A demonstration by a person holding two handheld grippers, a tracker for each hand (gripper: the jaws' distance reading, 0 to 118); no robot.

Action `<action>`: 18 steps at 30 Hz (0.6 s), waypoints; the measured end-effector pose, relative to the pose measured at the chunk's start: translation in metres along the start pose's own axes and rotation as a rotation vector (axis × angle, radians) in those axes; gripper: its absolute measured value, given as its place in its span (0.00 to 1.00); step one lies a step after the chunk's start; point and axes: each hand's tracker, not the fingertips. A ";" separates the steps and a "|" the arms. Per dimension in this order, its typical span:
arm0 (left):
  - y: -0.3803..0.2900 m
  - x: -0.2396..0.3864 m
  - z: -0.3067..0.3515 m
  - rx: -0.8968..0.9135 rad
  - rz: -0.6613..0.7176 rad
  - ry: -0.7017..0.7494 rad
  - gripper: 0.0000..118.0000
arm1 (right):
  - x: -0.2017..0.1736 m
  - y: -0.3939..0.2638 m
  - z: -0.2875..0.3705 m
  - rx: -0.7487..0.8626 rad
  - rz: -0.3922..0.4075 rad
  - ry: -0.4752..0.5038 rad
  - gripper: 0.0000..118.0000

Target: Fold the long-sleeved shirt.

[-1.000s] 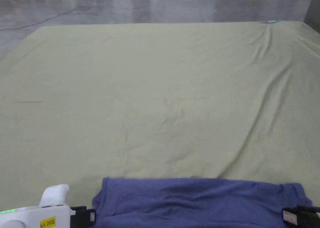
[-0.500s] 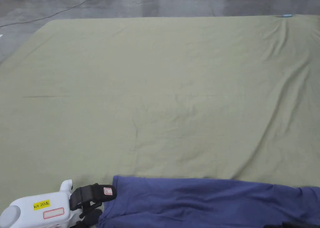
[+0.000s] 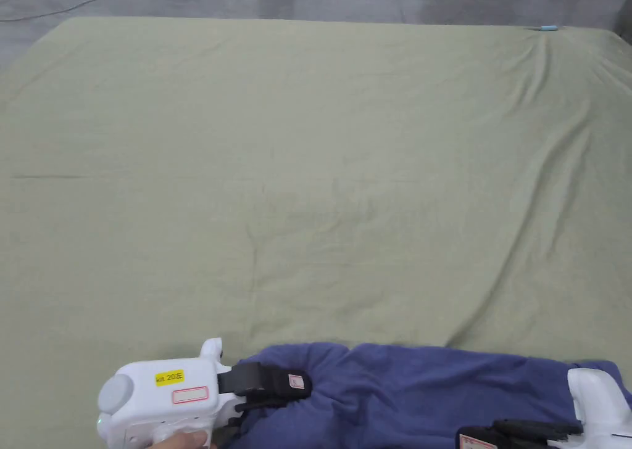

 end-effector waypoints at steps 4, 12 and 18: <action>-0.008 0.008 0.037 0.025 -0.063 0.015 0.12 | -0.005 -0.001 0.001 -0.015 0.033 -0.017 0.00; -0.009 0.041 0.162 0.177 -0.078 0.062 0.12 | -0.001 -0.001 0.007 0.001 0.011 -0.036 0.00; 0.001 0.089 0.237 0.344 -0.181 0.537 0.12 | -0.007 0.000 0.000 -0.003 0.004 -0.044 0.00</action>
